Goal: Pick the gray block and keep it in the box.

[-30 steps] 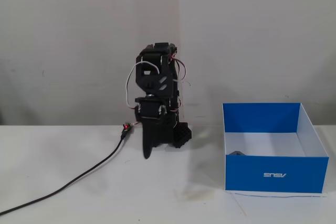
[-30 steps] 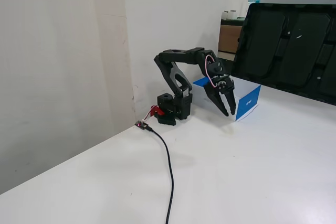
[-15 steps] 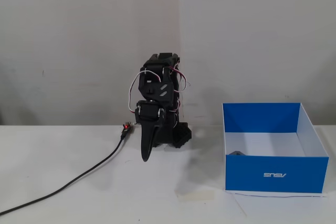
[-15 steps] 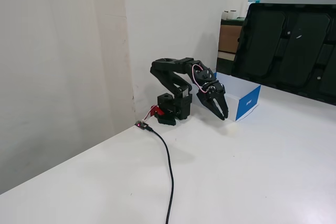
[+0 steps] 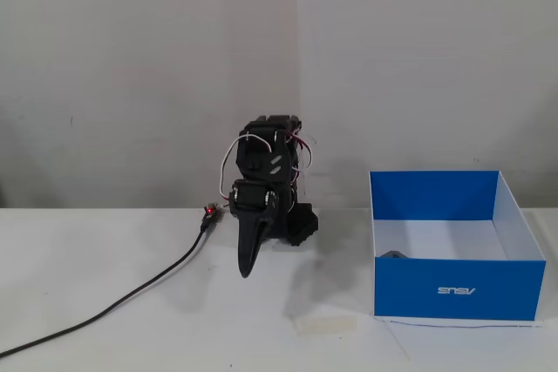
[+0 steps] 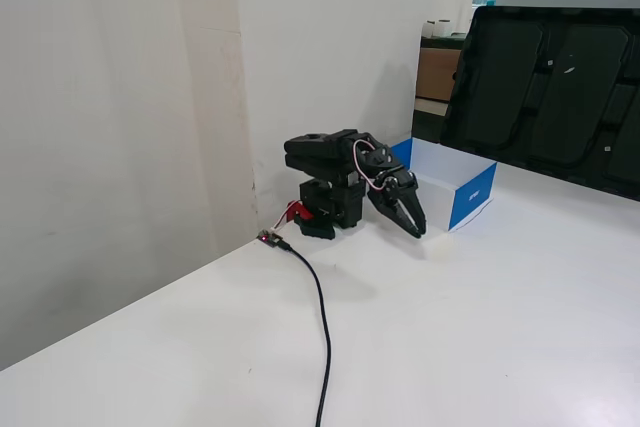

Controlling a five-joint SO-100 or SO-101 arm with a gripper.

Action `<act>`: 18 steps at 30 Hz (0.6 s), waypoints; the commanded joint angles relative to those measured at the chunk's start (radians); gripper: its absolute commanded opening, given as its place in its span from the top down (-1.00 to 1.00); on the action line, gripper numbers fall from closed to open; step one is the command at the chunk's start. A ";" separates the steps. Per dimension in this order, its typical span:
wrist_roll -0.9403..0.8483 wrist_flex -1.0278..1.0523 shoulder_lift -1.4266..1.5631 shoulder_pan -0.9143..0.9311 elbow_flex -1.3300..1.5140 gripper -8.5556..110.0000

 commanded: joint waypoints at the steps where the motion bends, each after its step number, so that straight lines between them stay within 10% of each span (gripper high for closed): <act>1: 0.005 0.040 0.092 -0.017 0.014 0.85; 18: -0.005 0.147 0.304 -0.028 0.155 0.85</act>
